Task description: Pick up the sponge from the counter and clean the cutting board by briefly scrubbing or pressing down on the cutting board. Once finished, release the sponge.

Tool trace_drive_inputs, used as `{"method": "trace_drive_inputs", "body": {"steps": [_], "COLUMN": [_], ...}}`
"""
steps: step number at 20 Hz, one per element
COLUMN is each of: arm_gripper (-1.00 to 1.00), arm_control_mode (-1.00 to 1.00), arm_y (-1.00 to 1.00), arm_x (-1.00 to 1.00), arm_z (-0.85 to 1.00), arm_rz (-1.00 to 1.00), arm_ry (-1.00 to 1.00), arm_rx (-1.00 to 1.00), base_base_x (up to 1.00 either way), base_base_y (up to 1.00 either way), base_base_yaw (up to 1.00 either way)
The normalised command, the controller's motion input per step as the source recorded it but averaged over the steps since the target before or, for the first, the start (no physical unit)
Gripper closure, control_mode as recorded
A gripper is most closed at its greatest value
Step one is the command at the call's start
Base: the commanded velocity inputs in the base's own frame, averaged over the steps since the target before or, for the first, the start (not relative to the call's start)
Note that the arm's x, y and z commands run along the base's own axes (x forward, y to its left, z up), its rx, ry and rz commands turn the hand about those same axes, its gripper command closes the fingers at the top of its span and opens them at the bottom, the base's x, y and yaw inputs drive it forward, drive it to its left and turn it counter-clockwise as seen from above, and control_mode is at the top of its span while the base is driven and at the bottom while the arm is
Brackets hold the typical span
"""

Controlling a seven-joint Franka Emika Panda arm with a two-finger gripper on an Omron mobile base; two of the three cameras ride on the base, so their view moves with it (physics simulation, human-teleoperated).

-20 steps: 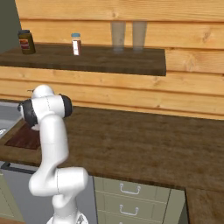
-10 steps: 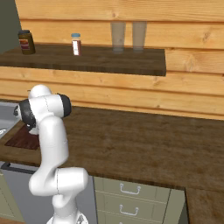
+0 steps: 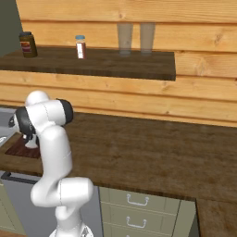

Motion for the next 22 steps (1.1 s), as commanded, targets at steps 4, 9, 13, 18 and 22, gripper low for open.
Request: {"method": "trace_drive_inputs", "body": {"steps": [4, 9, 13, 18, 22], "arm_gripper": [1.0, 1.0, 1.0, 1.0, 1.0], "arm_control_mode": [-1.0, -1.0, -1.0, -1.0, -1.0], "arm_y": [0.0, 0.0, 0.0, 0.0, -0.08], "arm_x": [-0.87, -0.96, -0.96, -0.97, -0.93], "arm_z": [-0.41, -0.52, -0.58, -0.62, -0.52], "arm_rz": [0.0, 0.0, 0.0, 0.0, 0.0], "arm_ry": [0.09, 0.0, 0.0, -0.01, -0.01], "arm_rx": [0.0, -0.02, -0.04, -0.03, 0.0], "base_base_x": [0.0, 0.0, 0.0, 0.0, 0.0], "base_base_y": [0.0, 0.0, 0.0, 0.0, 0.0], "base_base_yaw": [0.0, 0.0, 0.0, 0.0, 0.0]}}
